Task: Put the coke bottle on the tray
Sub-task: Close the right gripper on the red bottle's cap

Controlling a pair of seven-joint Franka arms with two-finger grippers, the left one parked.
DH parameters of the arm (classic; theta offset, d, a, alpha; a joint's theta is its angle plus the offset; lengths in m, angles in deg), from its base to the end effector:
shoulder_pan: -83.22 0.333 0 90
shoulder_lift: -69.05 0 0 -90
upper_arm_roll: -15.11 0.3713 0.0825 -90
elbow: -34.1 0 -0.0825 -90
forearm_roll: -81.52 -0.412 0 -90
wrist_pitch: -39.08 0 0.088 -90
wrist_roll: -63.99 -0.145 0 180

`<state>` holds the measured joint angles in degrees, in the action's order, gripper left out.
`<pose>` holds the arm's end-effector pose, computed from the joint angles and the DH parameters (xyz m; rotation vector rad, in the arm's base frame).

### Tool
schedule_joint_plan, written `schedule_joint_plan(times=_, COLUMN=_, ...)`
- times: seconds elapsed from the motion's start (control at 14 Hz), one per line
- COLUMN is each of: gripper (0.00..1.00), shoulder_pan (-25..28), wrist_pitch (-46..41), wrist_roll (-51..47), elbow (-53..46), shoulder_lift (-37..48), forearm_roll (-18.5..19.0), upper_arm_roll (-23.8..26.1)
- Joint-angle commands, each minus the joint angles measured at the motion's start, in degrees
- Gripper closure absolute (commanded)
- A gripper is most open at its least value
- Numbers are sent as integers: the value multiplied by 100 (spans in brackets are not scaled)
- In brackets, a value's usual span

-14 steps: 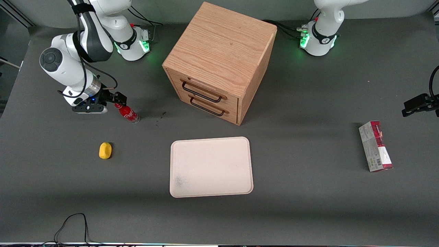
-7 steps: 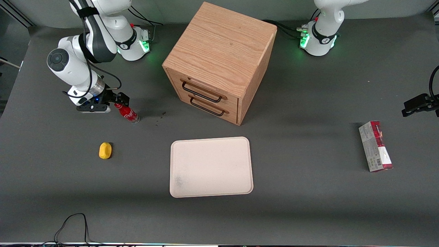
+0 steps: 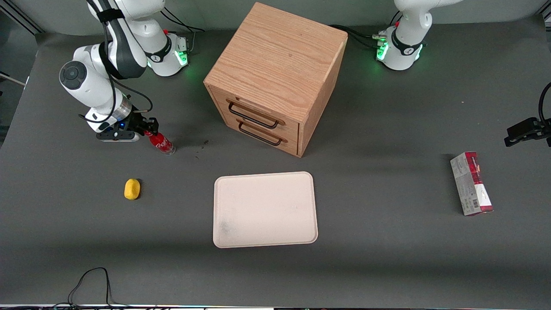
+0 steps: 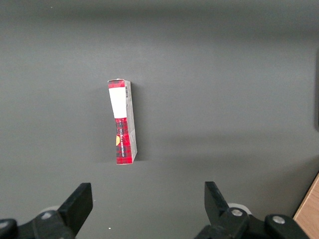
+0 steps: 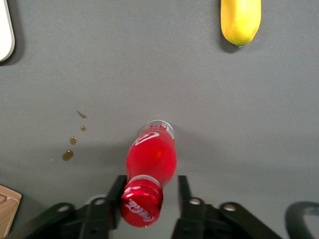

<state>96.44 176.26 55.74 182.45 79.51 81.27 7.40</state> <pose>0.4352 0.0435 0.3160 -3.1152 0.0758 0.0269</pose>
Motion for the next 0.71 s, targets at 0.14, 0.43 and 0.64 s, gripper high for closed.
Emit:
schedule_joint_plan(times=0.14, gripper=100, shoulder_pan=67, wrist_pitch=72, wrist_roll=34, elbow=19, shoulder_lift=27, forearm_roll=52, upper_arm_roll=-28)
schedule_joint_plan(times=0.43, gripper=100, shoulder_pan=67, wrist_pitch=-233, wrist_roll=-150, elbow=-524, shoulder_lift=9, forearm_roll=52, upper_arm_roll=-11)
schedule_joint_plan(times=0.64, gripper=100, shoulder_pan=58, wrist_pitch=-1251, wrist_roll=-256, elbow=-1498, shoulder_lift=-114, forearm_roll=43, upper_arm_roll=-2)
